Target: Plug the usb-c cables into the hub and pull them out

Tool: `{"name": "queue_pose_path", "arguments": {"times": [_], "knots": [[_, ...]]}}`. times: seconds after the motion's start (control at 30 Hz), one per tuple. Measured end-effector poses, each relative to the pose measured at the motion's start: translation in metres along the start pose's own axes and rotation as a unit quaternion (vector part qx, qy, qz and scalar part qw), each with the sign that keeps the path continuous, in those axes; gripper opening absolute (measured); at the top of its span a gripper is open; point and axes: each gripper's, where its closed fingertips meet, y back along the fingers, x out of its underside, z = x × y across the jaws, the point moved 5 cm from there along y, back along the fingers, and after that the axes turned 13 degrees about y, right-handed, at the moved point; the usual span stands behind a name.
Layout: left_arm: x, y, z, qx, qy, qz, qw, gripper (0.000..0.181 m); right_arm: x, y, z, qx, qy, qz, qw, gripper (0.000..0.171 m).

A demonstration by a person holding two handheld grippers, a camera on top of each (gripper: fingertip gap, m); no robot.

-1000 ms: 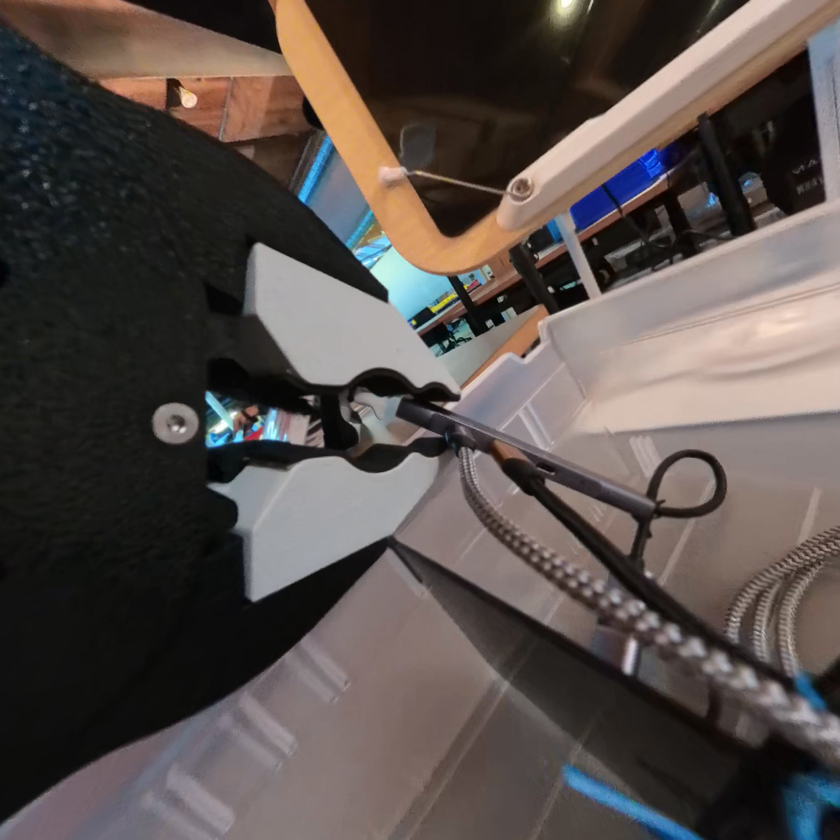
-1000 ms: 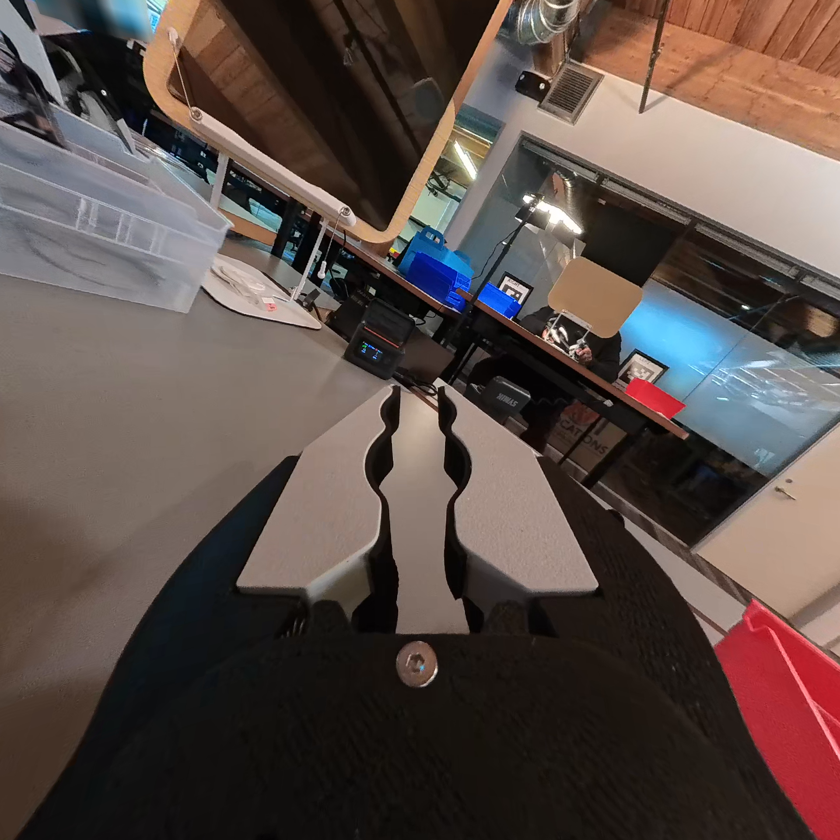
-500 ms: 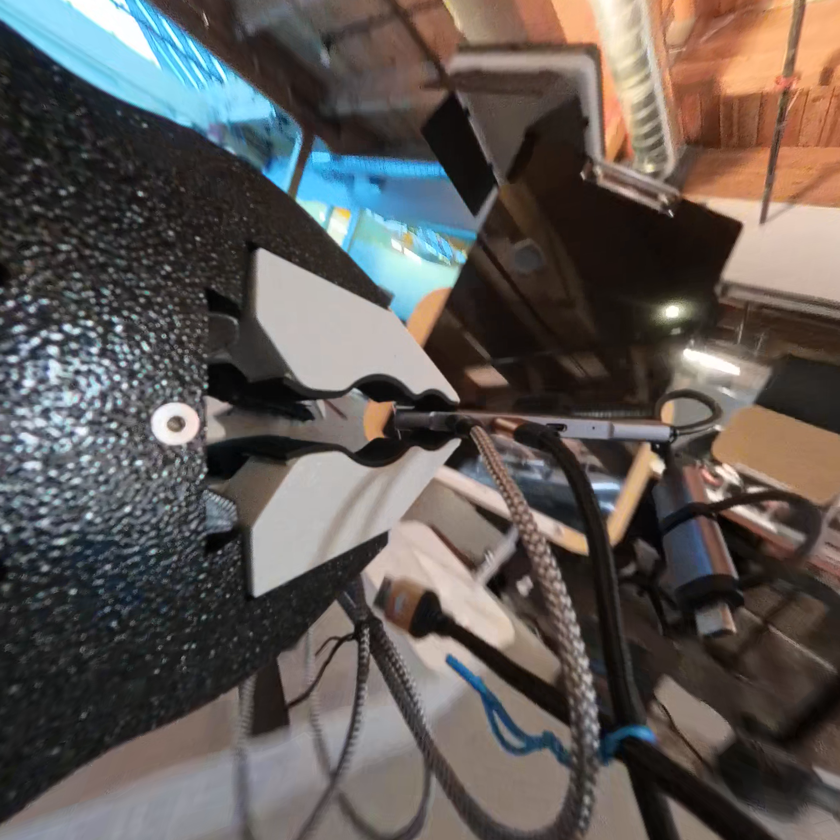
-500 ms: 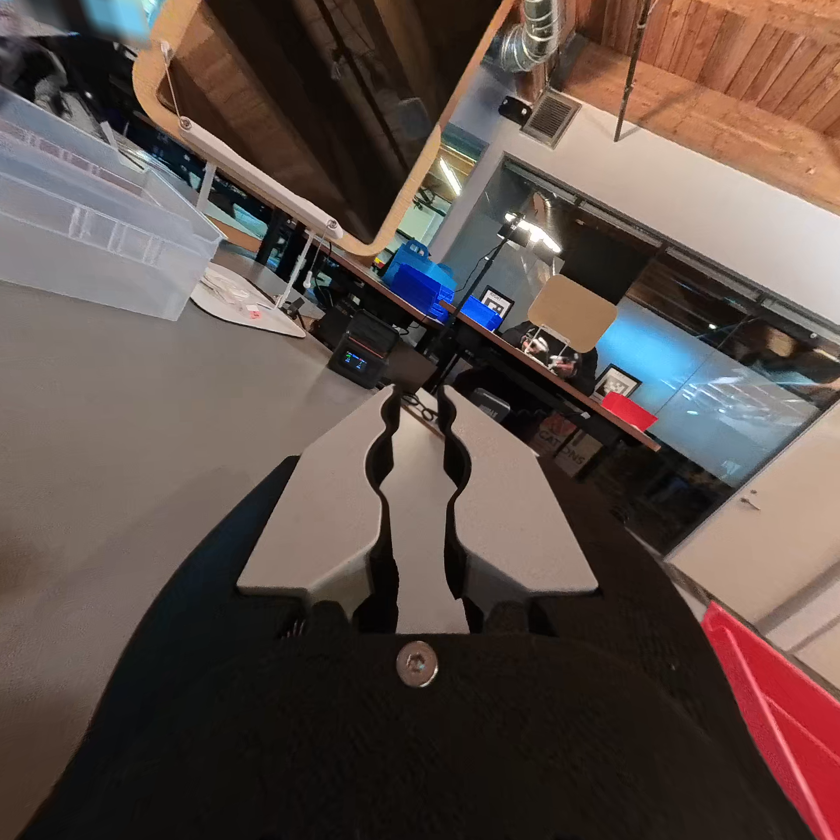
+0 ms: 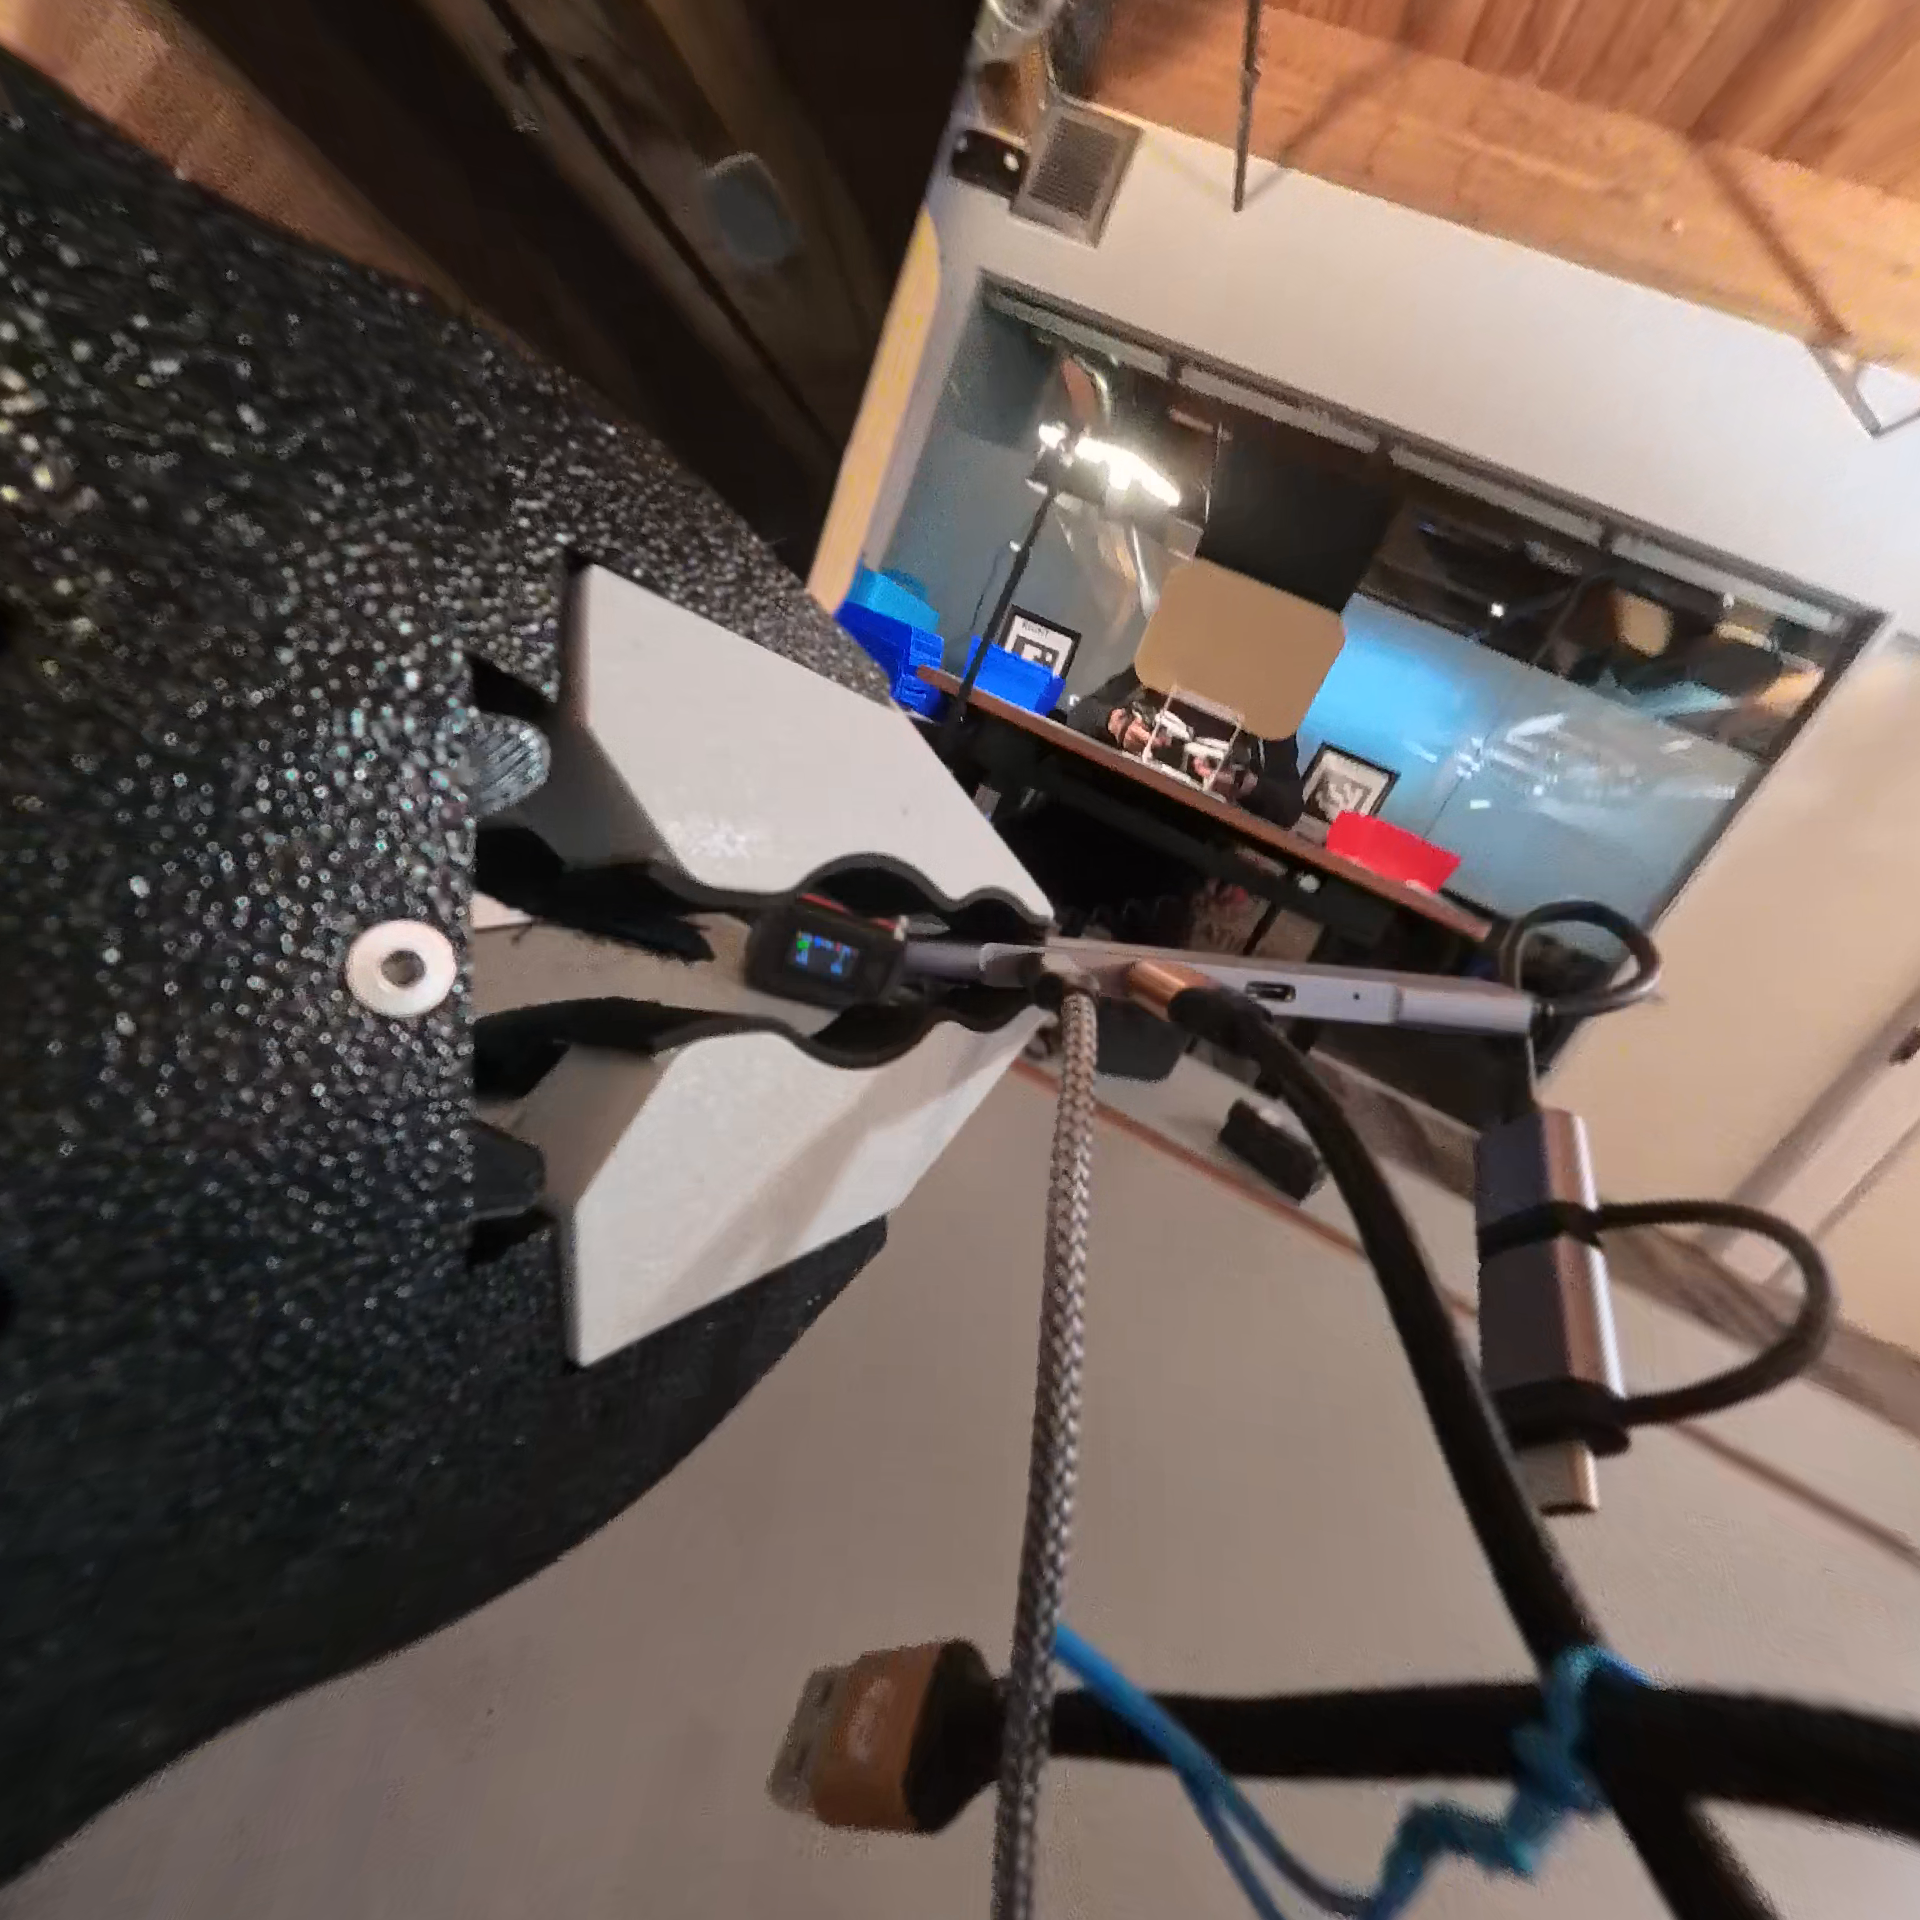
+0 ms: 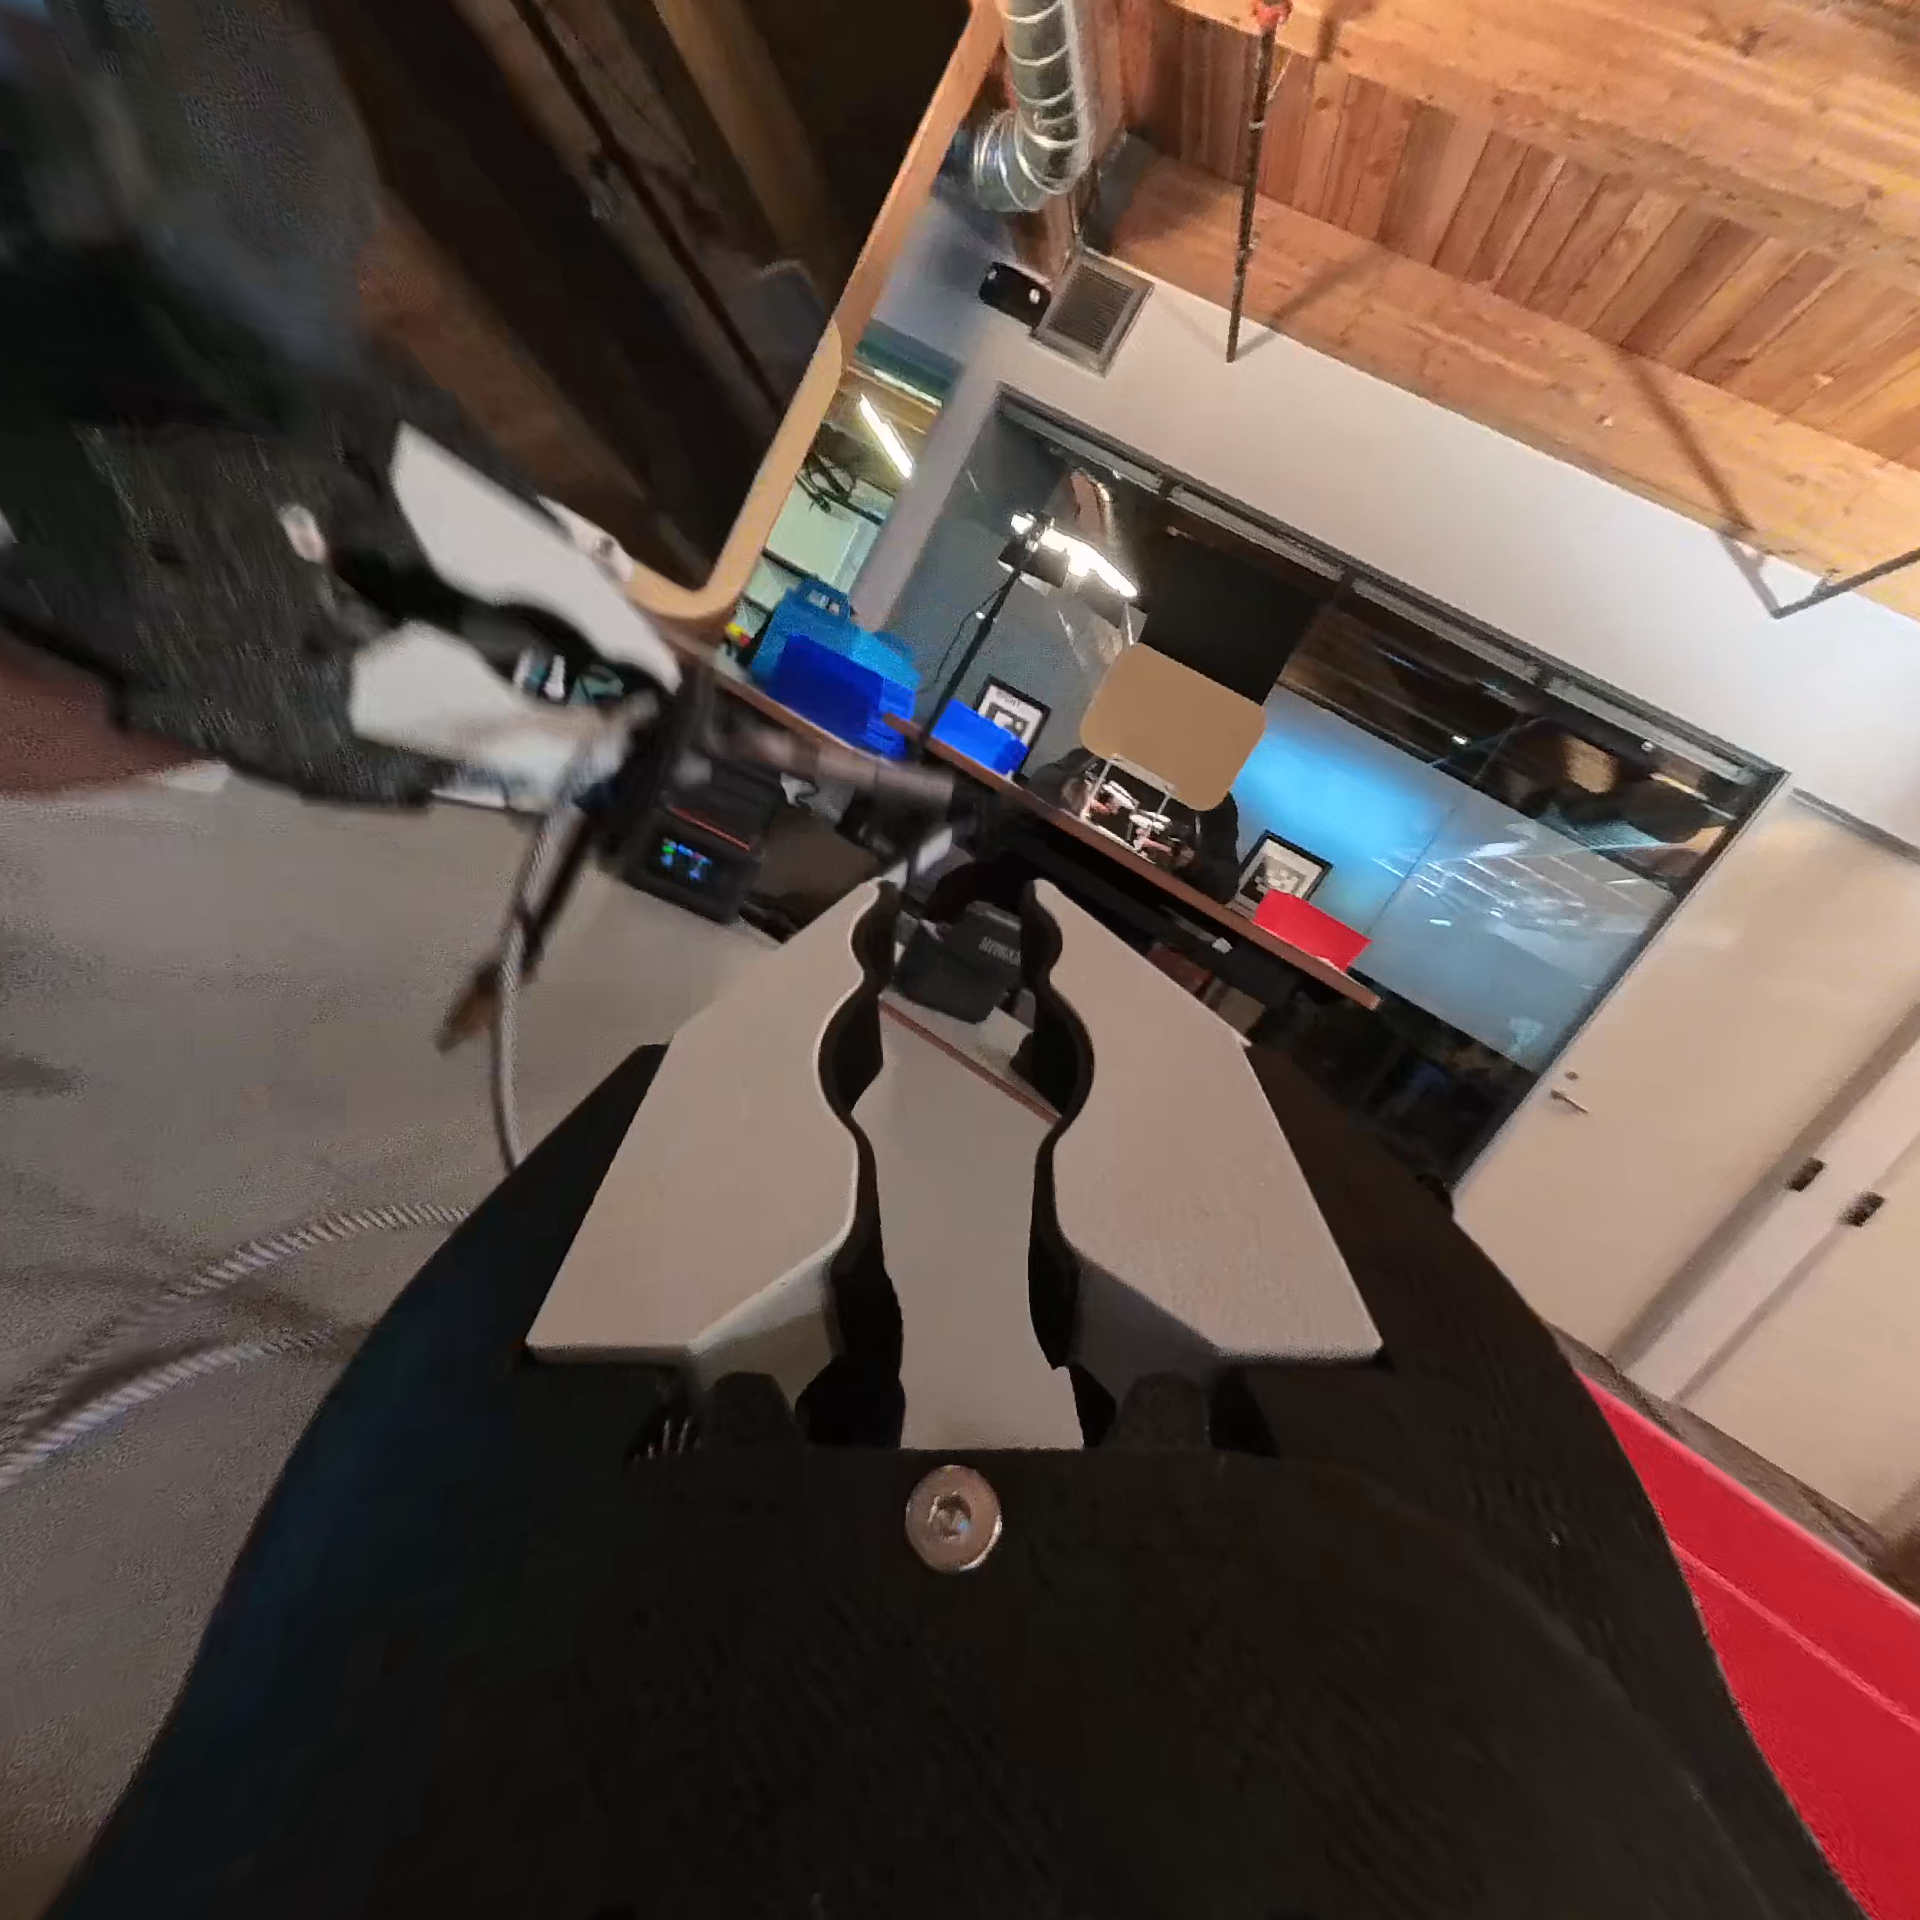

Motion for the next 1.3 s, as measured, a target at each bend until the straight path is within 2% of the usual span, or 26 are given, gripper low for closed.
{"name": "queue_pose_path", "arguments": {"times": [0.1, 0.2, 0.3, 0.4, 0.5, 0.63, 0.7, 0.77, 0.83, 0.93, 0.97, 1.03, 1.23, 1.3], "knots": [[0.024, -0.020, -0.024, 0.045, -0.012, 0.034, 0.998, 0.007, -0.001, 0.000, 0.003, -0.008, 0.014, -0.001, 1.000, 0.023], [0.037, -0.026, -0.037, 0.083, 0.001, 0.047, 0.995, 0.008, 0.009, -0.009, 0.014, -0.046, 0.079, 0.032, 0.995, 0.028], [0.039, -0.021, -0.045, 0.133, 0.031, 0.043, 0.990, 0.008, 0.022, -0.021, 0.030, -0.110, 0.146, 0.059, 0.981, 0.044], [0.040, -0.016, -0.052, 0.168, 0.021, 0.043, 0.985, 0.008, 0.029, -0.031, 0.046, -0.179, 0.247, 0.078, 0.949, 0.042], [0.042, -0.015, -0.054, 0.161, 0.004, 0.057, 0.985, 0.008, 0.043, -0.043, 0.032, -0.173, 0.358, 0.160, 0.904, 0.027], [0.048, -0.020, -0.059, 0.156, 0.004, 0.091, 0.984, 0.008, 0.054, -0.046, -0.004, -0.146, 0.287, 0.253, 0.912, 0.022], [0.054, -0.022, -0.059, 0.154, 0.022, 0.120, 0.980, 0.008, 0.052, -0.040, -0.023, -0.127, 0.246, 0.270, 0.922, 0.019], [0.058, -0.025, -0.055, 0.150, 0.057, 0.147, 0.976, 0.008, 0.045, -0.031, -0.024, -0.174, 0.164, 0.280, 0.930, 0.031], [0.059, -0.028, -0.054, 0.162, 0.097, 0.154, 0.970, 0.008, 0.023, -0.025, -0.011, -0.241, 0.087, 0.229, 0.939, 0.044], [0.059, -0.030, -0.056, 0.178, 0.107, 0.161, 0.965, 0.008, -0.015, -0.023, 0.014, -0.281, 0.103, 0.116, 0.947, 0.059], [0.059, -0.030, -0.058, 0.183, 0.105, 0.161, 0.964, 0.008, -0.020, -0.024, 0.024, -0.295, 0.102, 0.104, 0.944, 0.065], [0.058, -0.028, -0.062, 0.192, 0.096, 0.159, 0.964, 0.007, -0.012, -0.034, 0.036, -0.295, 0.119, 0.129, 0.939, 0.070], [0.047, -0.018, -0.063, 0.211, 0.092, 0.129, 0.964, 0.007, 0.034, -0.050, 0.048, -0.259, 0.188, 0.213, 0.923, 0.045], [0.045, -0.014, -0.063, 0.223, 0.080, 0.120, 0.964, 0.007, 0.039, -0.050, 0.047, -0.261, 0.190, 0.212, 0.922, 0.043]]}}
